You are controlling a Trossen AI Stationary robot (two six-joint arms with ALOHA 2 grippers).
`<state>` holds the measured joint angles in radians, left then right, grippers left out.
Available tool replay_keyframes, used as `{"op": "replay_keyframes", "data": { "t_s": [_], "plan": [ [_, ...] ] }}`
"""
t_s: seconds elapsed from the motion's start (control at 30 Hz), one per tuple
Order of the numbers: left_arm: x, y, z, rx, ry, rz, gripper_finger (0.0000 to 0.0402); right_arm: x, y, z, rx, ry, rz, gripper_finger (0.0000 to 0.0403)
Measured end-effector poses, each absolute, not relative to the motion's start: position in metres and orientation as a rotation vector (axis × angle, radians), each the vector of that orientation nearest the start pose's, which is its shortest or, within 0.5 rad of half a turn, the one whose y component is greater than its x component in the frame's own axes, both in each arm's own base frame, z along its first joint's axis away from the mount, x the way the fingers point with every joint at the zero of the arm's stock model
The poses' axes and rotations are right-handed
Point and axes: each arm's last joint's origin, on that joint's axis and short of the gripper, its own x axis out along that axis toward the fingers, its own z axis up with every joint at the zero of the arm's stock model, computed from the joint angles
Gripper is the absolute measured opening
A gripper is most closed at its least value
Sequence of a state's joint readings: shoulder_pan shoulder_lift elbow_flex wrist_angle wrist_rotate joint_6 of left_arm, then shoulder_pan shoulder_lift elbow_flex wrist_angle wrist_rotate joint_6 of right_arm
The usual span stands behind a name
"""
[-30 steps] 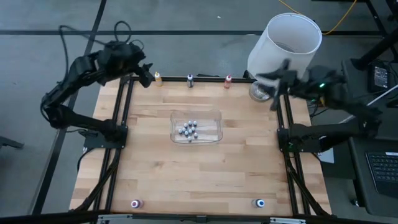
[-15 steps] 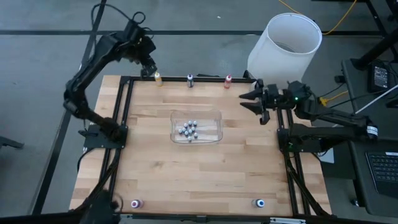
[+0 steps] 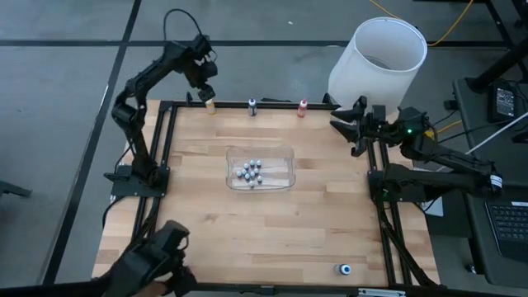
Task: Pick & Place food coloring
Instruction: Put the large yellow food coloring bottle into the transparent bin
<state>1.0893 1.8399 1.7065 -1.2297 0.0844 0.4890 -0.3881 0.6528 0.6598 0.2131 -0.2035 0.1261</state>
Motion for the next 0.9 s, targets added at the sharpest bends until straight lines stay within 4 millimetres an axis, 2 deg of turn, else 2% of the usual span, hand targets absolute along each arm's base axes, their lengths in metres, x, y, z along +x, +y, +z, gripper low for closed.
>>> {"op": "replay_keyframes", "data": {
  "t_s": [0.23,0.9],
  "plan": [
    [0.176,0.333,0.260,-0.432,1.379,0.501,0.0262,0.137,-0.052,0.347,0.055,-0.225,-0.223,0.0153],
    [0.186,0.352,0.213,-0.505,1.458,0.525,0.0262,0.136,-0.056,0.346,0.043,-0.212,-0.256,0.0153]
  ]
}}
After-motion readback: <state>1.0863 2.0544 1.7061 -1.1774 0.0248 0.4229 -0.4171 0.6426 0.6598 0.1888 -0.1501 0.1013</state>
